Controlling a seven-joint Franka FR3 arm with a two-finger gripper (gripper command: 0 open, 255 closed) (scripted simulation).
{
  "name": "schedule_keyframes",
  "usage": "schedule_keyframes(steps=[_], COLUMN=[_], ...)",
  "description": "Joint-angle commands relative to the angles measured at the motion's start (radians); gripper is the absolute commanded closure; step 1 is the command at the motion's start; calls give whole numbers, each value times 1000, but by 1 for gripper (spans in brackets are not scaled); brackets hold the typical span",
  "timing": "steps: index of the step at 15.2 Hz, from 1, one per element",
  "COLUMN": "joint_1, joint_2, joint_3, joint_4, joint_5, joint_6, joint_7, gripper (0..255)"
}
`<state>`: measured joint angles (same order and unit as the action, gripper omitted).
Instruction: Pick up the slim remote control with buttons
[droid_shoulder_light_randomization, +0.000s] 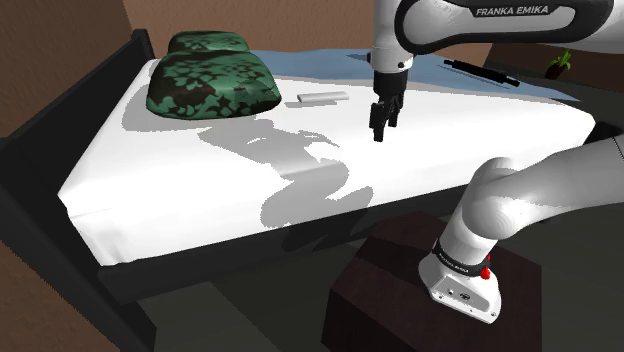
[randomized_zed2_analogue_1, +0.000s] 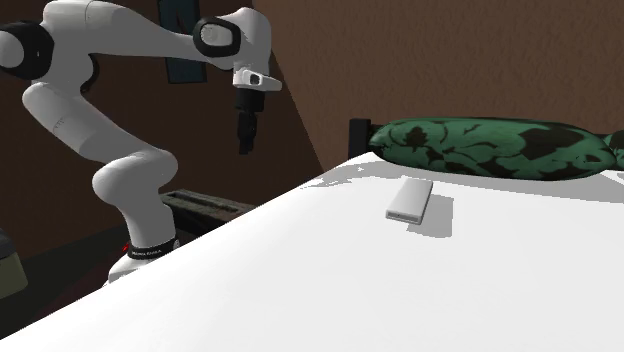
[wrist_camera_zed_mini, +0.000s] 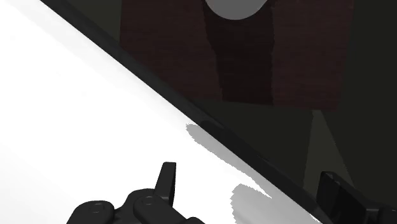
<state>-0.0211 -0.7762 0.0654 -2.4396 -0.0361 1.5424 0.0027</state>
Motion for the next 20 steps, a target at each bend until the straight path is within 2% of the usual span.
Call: schedule_keyframes(steps=[1, 6, 11, 15, 20], joint_1=[0, -7, -2, 7, 16], joint_2=[0, 119, 268, 403, 590], joint_3=[0, -112, -210, -279, -349], joint_4=[0, 69, 177, 290, 466], joint_5=[0, -74, -111, -110, -70], joint_6=[0, 76, 144, 186, 214], joint_7=[0, -196, -387, -541, -736], gripper=[0, 0, 0, 0, 0])
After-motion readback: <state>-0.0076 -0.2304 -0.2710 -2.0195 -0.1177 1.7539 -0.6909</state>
